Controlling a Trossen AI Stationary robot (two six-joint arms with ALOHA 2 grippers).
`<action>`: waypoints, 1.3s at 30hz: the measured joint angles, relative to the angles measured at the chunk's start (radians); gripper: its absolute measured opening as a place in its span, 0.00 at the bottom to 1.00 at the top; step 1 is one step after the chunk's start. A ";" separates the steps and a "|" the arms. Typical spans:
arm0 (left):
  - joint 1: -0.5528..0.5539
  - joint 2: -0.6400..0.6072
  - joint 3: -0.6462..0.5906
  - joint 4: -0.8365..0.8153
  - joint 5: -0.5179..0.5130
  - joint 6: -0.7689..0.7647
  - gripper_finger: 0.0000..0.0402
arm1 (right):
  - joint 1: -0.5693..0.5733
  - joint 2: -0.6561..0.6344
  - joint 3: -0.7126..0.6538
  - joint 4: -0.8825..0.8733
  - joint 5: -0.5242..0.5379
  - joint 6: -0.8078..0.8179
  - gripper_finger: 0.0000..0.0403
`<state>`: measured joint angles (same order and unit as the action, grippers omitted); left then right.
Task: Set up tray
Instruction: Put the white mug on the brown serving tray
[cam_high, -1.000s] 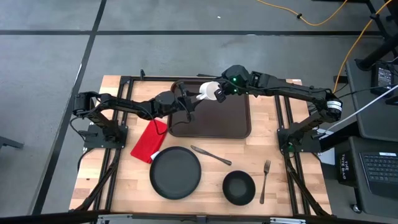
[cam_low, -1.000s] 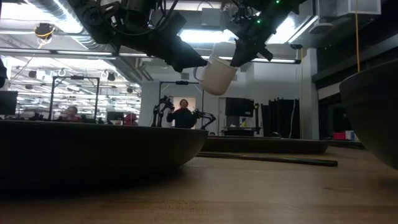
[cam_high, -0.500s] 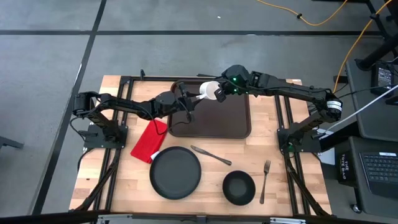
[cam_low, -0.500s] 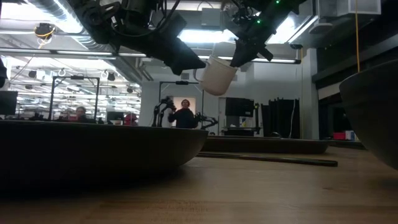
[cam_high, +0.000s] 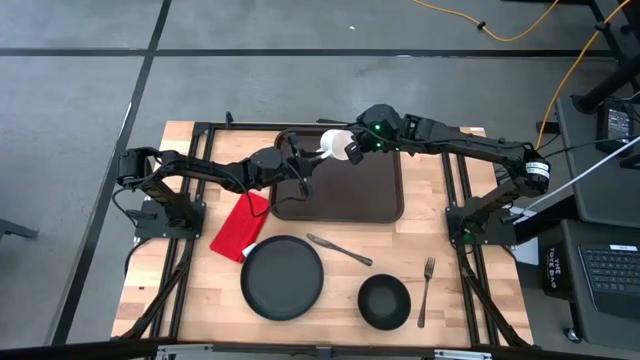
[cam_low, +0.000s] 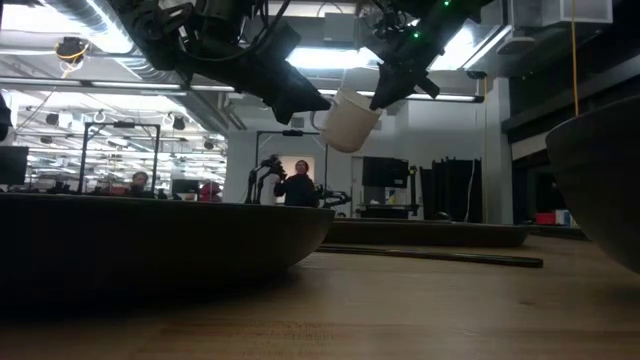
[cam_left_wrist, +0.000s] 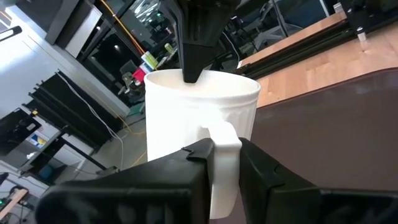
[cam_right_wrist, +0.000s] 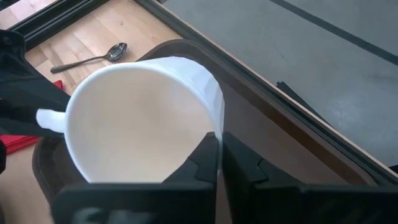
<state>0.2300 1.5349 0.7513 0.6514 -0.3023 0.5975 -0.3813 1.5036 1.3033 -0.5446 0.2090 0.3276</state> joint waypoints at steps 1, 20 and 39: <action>0.000 0.000 0.000 0.000 0.000 0.001 0.09 | 0.000 0.000 0.000 0.000 0.000 0.000 0.06; -0.001 0.000 0.000 0.000 0.006 -0.008 0.09 | 0.000 -0.016 0.054 -0.013 -0.002 -0.139 0.16; 0.104 -0.131 -0.009 -0.134 0.276 -0.226 0.10 | 0.001 -0.166 -0.113 0.102 -0.046 -0.259 0.03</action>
<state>0.3340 1.4037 0.7422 0.5173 -0.0267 0.3719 -0.3799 1.3377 1.1899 -0.4430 0.1632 0.0682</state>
